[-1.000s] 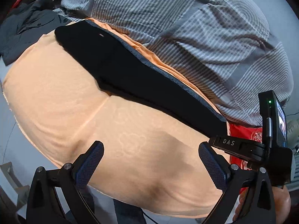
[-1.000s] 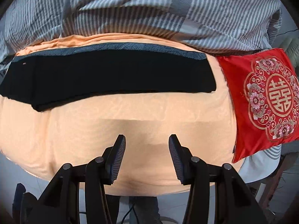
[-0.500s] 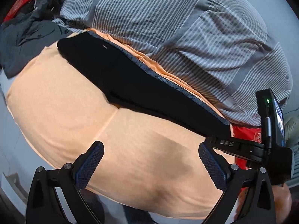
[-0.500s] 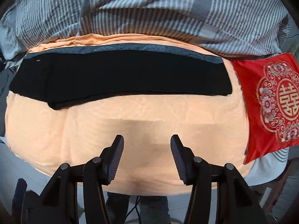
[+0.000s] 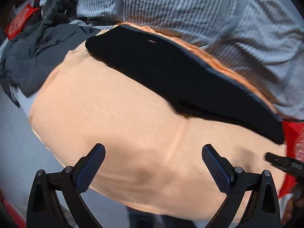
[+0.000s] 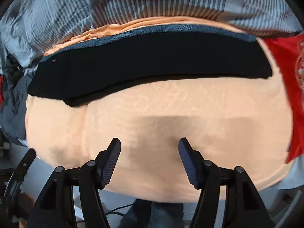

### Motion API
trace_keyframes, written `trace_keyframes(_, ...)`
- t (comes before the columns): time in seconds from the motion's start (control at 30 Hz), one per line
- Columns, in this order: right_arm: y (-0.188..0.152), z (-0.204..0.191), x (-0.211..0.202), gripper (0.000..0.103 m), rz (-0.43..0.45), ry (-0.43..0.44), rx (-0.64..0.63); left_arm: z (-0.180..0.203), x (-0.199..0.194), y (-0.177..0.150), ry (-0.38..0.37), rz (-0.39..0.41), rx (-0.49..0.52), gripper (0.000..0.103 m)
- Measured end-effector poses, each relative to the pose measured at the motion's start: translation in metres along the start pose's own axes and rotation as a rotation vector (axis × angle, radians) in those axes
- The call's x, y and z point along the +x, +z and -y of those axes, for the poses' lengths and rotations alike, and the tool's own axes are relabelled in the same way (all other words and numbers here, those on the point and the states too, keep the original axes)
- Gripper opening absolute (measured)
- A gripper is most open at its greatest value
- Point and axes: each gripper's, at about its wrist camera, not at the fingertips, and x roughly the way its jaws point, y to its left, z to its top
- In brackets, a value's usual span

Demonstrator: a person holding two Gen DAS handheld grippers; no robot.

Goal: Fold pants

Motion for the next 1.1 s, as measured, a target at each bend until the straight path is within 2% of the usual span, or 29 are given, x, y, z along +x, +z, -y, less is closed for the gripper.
trace_keyframes(0.1, 0.018, 0.004, 0.016, 0.067, -0.009, 0.087, 0.021, -0.012, 0.019, 0.029, -0.010, -0.038, -0.042, 0.102)
trace_keyframes(0.17, 0.031, 0.002, 0.023, 0.067, -0.013, 0.182, 0.028, -0.015, 0.027, 0.053, 0.024, -0.046, -0.054, 0.102)
trace_keyframes(0.27, 0.048, -0.009, 0.039, 0.067, -0.038, 0.312, 0.018, -0.014, 0.034, 0.088, 0.093, -0.017, -0.033, 0.102)
trace_keyframes(0.47, 0.064, -0.060, 0.084, 0.067, -0.099, 0.570, -0.016, 0.007, 0.075, 0.145, 0.185, 0.011, 0.057, 0.102)
trace_keyframes(0.57, 0.063, -0.088, 0.107, 0.063, -0.133, 0.666, -0.005, 0.017, 0.099, 0.167, 0.166, -0.003, 0.063, 0.102)
trace_keyframes(0.67, 0.063, -0.105, 0.128, 0.060, -0.139, 0.690, 0.025, 0.018, 0.131, 0.181, 0.152, -0.034, 0.067, 0.102)
trace_keyframes(0.8, 0.059, -0.107, 0.153, 0.056, -0.127, 0.727, 0.170, 0.012, 0.176, 0.181, 0.171, -0.122, 0.121, 0.102)
trace_keyframes(1.03, 0.058, -0.114, 0.174, 0.052, -0.055, 0.795, 0.350, 0.007, 0.183, 0.181, 0.104, -0.096, 0.248, 0.103)
trace_keyframes(1.07, 0.058, -0.114, 0.177, 0.040, -0.056, 0.802, 0.387, 0.006, 0.183, 0.182, 0.096, -0.100, 0.250, 0.103)
trace_keyframes(1.1, 0.058, -0.113, 0.179, 0.016, -0.066, 0.802, 0.430, 0.005, 0.183, 0.183, 0.087, -0.106, 0.251, 0.103)
